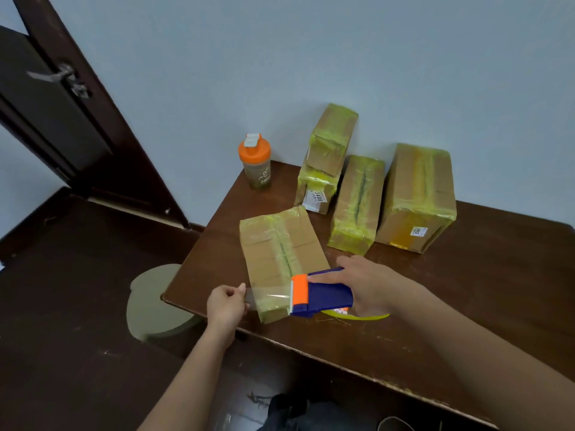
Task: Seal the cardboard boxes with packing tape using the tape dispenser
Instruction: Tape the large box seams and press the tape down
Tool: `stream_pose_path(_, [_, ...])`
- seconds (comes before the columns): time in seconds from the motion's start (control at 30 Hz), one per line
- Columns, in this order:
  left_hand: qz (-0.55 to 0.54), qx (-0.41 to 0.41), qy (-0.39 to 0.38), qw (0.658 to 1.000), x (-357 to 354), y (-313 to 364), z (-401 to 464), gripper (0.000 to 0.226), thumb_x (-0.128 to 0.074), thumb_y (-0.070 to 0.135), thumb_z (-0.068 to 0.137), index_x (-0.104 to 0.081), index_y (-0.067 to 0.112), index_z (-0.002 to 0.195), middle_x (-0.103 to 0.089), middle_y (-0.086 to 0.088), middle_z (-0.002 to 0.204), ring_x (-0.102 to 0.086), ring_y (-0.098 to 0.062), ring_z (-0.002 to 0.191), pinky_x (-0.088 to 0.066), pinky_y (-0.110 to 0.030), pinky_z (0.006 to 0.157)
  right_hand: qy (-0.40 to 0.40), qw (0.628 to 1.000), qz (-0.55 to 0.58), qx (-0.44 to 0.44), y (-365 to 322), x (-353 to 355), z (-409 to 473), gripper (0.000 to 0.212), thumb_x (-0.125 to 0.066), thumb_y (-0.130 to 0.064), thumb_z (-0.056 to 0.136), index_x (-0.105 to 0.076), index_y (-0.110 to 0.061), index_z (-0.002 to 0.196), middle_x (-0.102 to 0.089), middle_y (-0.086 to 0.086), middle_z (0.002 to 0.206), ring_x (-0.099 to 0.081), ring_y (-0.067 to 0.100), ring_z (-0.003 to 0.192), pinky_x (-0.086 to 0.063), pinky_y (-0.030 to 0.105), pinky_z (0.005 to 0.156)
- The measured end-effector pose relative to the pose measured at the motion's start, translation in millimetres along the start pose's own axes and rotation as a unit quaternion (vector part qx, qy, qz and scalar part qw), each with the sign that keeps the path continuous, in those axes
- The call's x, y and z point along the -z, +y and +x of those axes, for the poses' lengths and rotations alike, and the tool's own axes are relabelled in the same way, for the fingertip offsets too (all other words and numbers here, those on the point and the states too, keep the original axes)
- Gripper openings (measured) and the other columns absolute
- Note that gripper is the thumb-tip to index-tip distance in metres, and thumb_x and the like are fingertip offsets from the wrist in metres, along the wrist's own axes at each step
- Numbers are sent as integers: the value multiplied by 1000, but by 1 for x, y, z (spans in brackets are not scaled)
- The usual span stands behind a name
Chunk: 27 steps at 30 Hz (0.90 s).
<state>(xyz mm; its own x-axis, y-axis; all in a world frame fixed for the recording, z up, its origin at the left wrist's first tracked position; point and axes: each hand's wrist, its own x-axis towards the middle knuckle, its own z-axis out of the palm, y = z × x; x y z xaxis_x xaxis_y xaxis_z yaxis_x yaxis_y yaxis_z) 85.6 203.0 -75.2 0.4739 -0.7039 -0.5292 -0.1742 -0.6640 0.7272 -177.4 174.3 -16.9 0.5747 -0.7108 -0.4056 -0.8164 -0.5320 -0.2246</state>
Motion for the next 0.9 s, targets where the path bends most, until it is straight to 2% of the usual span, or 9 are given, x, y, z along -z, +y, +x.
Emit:
stream_pose_path(0.1, [33, -36, 48, 998, -9, 3, 1, 20, -56, 25, 96, -60, 8, 85, -64, -8, 84, -60, -22, 78, -48, -35, 71, -3, 1000, 5, 16, 7, -2, -6, 89, -67, -32, 88, -6, -58, 147, -38, -5, 115, -36, 13, 98, -50, 34, 83])
stream_pose_path(0.23, [30, -69, 53, 996, -24, 12, -5, 21, -55, 22, 97, -57, 6, 83, -59, -6, 83, -53, -18, 73, -41, -32, 67, 13, 1000, 2, -10, 20, 4, -16, 88, -65, -24, 88, -9, -58, 146, -35, -8, 109, -36, 13, 95, -50, 35, 82])
stream_pose_path(0.47, [0, -58, 42, 997, -38, 24, 1, 18, -54, 22, 98, -57, 6, 91, -54, 1, 82, -50, -13, 74, -40, -32, 72, 82, 993, -67, -46, 25, 5, -7, 92, -66, -23, 88, -3, -56, 147, -38, -2, 129, -37, 20, 110, -49, 36, 84])
stream_pose_path(0.57, [-4, -31, 40, 999, -39, 20, 4, 19, -53, 22, 98, -58, 4, 94, -54, -1, 83, -49, -12, 72, -39, -32, 72, 80, 993, -76, -46, 23, 0, -1, 93, -68, -27, 88, -3, -54, 148, -35, -1, 136, -36, 22, 117, -46, 35, 86])
stream_pose_path(0.77, [48, -32, 59, 997, -25, 13, 12, 19, -53, 23, 98, -57, 5, 95, -57, -6, 92, -52, -20, 84, -39, -32, 73, 66, 997, -14, -25, 11, -4, 2, 88, -65, -18, 87, -12, -51, 149, -38, -1, 128, -29, 15, 98, -40, 30, 78])
stream_pose_path(0.9, [77, -41, 87, 992, -12, 6, 18, 18, -52, 22, 99, -55, 5, 94, -55, -7, 90, -50, -21, 84, -36, -32, 72, 58, 998, 15, -15, -7, -6, 12, 85, -65, -19, 87, -15, -51, 149, -40, -1, 124, -34, 18, 101, -43, 32, 78])
